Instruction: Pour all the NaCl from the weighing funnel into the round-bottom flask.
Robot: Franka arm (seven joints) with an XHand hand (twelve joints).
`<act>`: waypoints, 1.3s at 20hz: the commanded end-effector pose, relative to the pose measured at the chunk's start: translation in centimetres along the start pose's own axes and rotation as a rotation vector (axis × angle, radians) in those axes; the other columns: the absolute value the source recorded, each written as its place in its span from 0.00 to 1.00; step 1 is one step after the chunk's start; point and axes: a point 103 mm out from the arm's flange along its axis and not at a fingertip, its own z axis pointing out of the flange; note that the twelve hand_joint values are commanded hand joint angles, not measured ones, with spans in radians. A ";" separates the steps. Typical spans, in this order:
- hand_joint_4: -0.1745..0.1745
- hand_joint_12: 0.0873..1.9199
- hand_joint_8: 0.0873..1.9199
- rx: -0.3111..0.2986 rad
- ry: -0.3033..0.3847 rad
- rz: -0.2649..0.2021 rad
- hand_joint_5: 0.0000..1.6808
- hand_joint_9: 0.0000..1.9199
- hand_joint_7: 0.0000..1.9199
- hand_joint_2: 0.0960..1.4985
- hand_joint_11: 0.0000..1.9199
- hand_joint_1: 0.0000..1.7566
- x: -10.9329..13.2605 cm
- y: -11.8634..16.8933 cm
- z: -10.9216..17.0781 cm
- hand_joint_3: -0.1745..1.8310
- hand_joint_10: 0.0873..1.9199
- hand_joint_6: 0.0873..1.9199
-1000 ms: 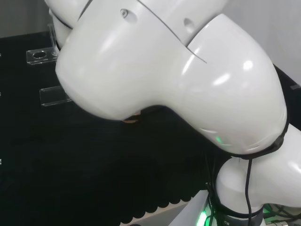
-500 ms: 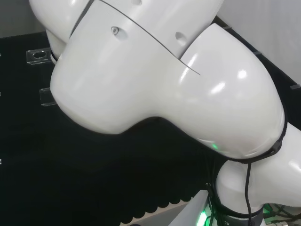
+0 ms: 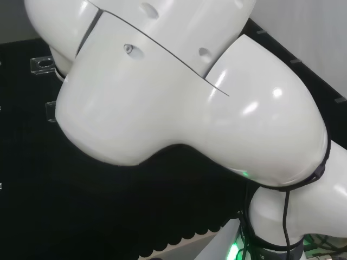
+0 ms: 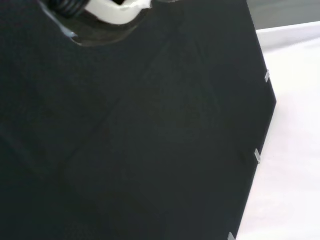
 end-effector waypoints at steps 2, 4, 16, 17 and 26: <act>1.00 0.55 0.27 0.001 -0.026 0.000 0.62 0.67 0.55 0.53 0.43 0.60 0.0 -0.1 -0.5 0.34 0.10 0.50; 1.00 0.55 0.27 0.001 -0.042 -0.001 0.62 0.67 0.55 0.53 0.43 0.60 0.1 0.0 -0.6 0.34 0.10 0.50; 1.00 0.55 0.27 0.001 -0.153 0.000 0.62 0.67 0.55 0.53 0.43 0.60 0.8 -0.1 -1.6 0.34 0.10 0.50; 1.00 0.55 0.27 -0.001 -0.160 0.000 0.62 0.67 0.55 0.53 0.43 0.60 0.8 -0.1 -1.7 0.34 0.10 0.50; 1.00 0.55 0.27 -0.005 -0.183 -0.001 0.62 0.67 0.55 0.53 0.43 0.60 0.8 -0.2 -2.0 0.34 0.09 0.50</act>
